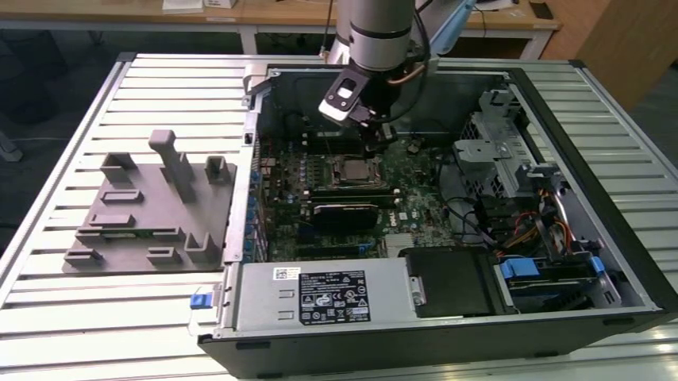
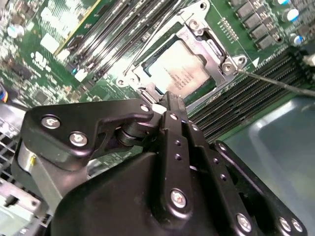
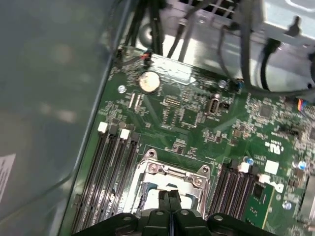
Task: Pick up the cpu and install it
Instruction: 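Close the cpu cover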
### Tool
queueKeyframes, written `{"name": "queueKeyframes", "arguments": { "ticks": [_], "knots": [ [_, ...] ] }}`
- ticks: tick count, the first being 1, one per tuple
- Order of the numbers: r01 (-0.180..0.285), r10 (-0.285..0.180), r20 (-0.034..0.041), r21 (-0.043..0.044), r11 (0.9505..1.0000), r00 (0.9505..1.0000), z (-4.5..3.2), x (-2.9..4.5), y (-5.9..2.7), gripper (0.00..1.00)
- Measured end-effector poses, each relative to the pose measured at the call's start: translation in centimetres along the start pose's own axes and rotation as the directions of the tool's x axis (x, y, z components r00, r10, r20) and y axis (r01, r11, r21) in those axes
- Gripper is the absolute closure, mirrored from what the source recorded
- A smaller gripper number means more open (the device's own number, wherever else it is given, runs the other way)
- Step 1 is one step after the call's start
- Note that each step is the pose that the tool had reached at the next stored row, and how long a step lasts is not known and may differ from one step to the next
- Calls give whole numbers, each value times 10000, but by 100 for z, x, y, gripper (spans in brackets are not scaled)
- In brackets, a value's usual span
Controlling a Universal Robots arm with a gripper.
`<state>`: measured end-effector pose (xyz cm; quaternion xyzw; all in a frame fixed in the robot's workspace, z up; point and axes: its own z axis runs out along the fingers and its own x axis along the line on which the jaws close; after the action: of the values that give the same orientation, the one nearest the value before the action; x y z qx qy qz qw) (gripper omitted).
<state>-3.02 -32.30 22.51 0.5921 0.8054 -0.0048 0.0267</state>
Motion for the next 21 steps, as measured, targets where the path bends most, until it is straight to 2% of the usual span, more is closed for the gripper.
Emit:
{"name": "queueKeyframes", "arguments": {
  "ticks": [4, 9, 16, 21],
  "knots": [
    [719, -719, -14, -35, 9974, 9974, 2, 0, 0, 89],
    [1626, -1626, -23, -78, 9867, 9867, 3, 0, 0, 89],
    [2730, -2731, -37, -138, 9619, 9620, 5, 0, 0, 89],
    [3418, -3420, -42, -177, 9396, 9397, 6, 0, 0, 89]
  ]
}}
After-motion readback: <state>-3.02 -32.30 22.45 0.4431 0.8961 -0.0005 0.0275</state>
